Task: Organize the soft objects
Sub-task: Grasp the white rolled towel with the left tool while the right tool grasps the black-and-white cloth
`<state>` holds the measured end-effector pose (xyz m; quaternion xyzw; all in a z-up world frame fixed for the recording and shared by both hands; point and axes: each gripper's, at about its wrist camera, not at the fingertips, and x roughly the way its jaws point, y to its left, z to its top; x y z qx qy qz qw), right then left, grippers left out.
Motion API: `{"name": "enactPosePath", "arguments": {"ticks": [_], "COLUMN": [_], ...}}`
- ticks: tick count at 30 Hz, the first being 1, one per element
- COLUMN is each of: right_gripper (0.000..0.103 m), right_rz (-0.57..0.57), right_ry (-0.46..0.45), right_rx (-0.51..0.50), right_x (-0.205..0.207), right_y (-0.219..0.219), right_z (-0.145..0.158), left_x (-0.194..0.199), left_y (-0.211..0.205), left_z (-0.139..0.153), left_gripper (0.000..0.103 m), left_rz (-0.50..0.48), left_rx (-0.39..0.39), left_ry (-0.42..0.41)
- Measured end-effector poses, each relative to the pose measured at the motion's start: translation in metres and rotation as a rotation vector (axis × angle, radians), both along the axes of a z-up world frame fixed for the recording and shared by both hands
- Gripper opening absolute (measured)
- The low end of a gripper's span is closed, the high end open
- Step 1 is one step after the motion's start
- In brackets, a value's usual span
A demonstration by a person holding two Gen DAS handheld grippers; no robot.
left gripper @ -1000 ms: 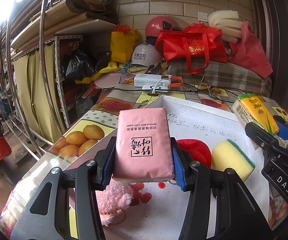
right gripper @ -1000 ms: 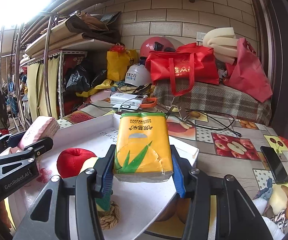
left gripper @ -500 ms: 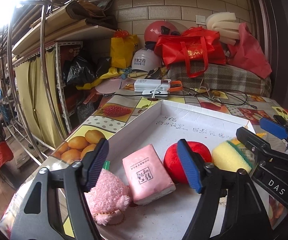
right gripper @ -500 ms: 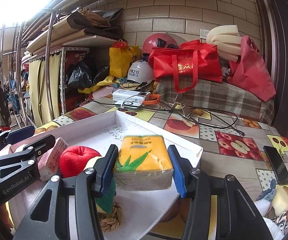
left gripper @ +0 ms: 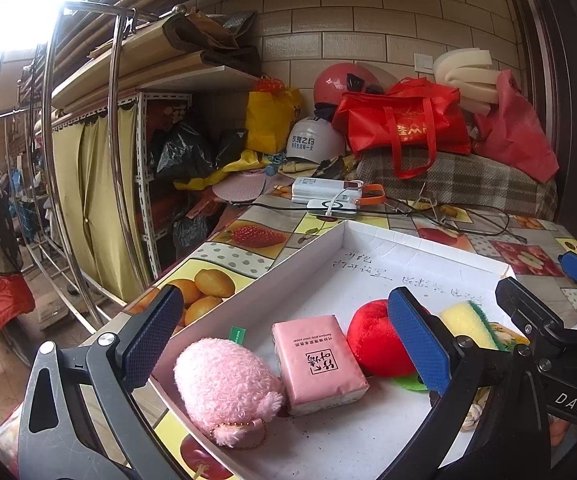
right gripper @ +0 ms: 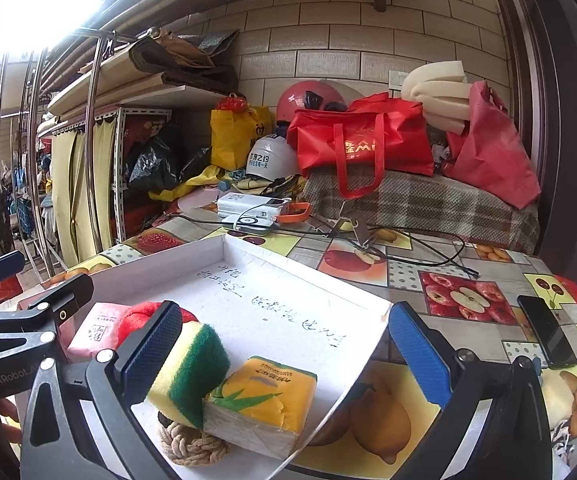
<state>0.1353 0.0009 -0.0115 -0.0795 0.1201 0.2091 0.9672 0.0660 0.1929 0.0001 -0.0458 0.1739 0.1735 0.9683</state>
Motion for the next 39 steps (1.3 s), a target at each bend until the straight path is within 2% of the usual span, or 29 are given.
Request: {"name": "enactPosePath", "arguments": {"ticks": [4,12,16,19,24,28,32,36,38,39], "right_gripper": [0.103,0.103,0.103,0.103,0.103,0.103,0.099,0.092,0.084,0.084], "right_rz": [-0.020,0.013,0.030,0.011,-0.121,-0.234,-0.297,-0.251,-0.218,-0.199], "right_ry": [-0.017,-0.039,-0.058,-0.039,0.023,0.096,0.196,0.341,0.379,0.395], "right_rx": [0.015,0.021,-0.016,-0.020,0.048,0.104,0.152,0.133,0.131,0.119], "right_x": [-0.006,-0.046,-0.069,-0.078,-0.075,-0.066,-0.051,-0.038,-0.037,-0.034], "right_y": [-0.007,-0.027,-0.048,-0.075,-0.147,-0.209,-0.255,-0.269,-0.269,-0.266], "right_z": [0.002,0.001,-0.001,-0.002,-0.001,-0.003,-0.008,-0.021,-0.026,-0.028], "left_x": [-0.009,-0.029,-0.035,-0.038,-0.043,-0.045,-0.028,0.000,0.010,0.014], "left_y": [-0.002,-0.015,-0.036,-0.054,-0.104,-0.158,-0.208,-0.237,-0.245,-0.248], "left_z": [0.002,0.002,0.002,0.002,0.003,0.001,-0.007,-0.021,-0.024,-0.026], "left_gripper": [0.103,0.103,0.103,0.103,0.103,0.103,0.103,0.103,0.102,0.102], "left_rz": [0.015,-0.004,-0.088,-0.165,-0.367,-0.574,-0.746,-0.834,-0.853,-0.856], "left_rx": [0.014,0.013,0.038,0.029,0.043,0.092,0.116,0.090,0.079,0.081], "left_ry": [-0.047,-0.059,-0.048,-0.031,-0.009,0.048,0.187,0.342,0.377,0.386]}}
